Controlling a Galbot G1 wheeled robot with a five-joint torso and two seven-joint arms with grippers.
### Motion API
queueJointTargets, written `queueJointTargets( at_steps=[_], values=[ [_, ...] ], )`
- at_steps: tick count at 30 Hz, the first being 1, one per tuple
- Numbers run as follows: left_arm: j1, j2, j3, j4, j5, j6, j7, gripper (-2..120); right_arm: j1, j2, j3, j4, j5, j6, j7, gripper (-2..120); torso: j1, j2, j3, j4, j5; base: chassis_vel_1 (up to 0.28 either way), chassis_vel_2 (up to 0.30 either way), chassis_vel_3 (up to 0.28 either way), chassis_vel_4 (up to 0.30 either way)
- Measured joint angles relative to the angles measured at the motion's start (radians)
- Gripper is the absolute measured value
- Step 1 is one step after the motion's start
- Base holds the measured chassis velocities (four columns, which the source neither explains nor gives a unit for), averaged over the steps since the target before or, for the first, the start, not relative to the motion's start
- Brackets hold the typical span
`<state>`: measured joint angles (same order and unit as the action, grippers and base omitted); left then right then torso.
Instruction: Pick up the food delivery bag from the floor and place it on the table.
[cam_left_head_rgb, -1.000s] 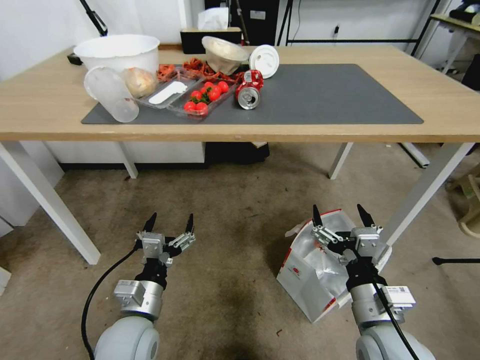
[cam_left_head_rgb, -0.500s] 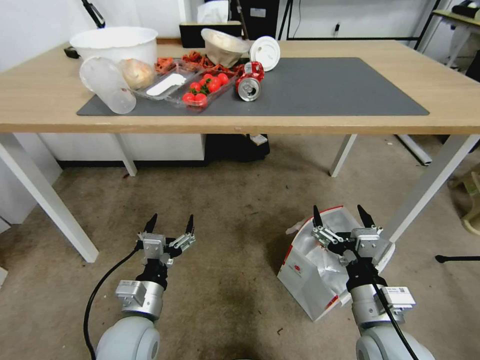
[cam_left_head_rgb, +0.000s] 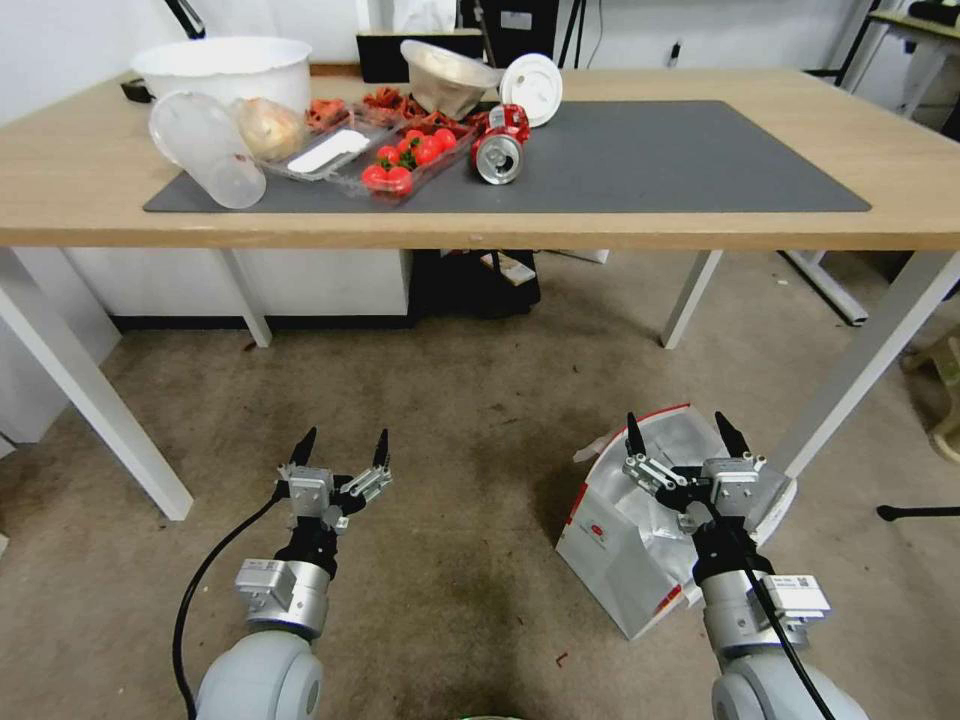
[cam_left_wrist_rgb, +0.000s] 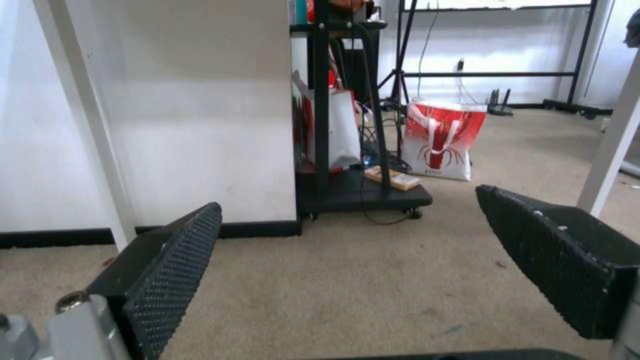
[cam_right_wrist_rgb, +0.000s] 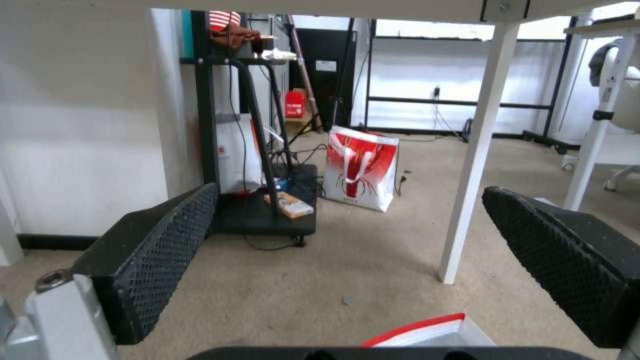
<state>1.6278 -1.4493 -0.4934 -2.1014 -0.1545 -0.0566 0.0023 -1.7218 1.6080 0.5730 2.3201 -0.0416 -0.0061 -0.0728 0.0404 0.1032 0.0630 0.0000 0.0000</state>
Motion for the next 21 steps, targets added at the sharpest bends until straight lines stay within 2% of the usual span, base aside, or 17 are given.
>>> queueJointTargets(
  at_steps=[14,21],
  values=[
    [0.006,-0.003,0.001,-0.001,0.000,-0.002,0.003,97,-0.012,0.000,0.005,0.010,-0.001,0.005,0.010,100,-0.004,-0.058,-0.054,0.0000,0.0000,0.000,0.000,0.000,0.000],
    [0.010,-0.006,0.001,-0.001,0.000,-0.006,0.004,97,-0.012,0.000,0.005,0.011,0.000,0.007,0.010,100,-0.007,-0.079,-0.063,0.0000,0.0000,0.000,0.000,0.000,0.000]
  ],
)
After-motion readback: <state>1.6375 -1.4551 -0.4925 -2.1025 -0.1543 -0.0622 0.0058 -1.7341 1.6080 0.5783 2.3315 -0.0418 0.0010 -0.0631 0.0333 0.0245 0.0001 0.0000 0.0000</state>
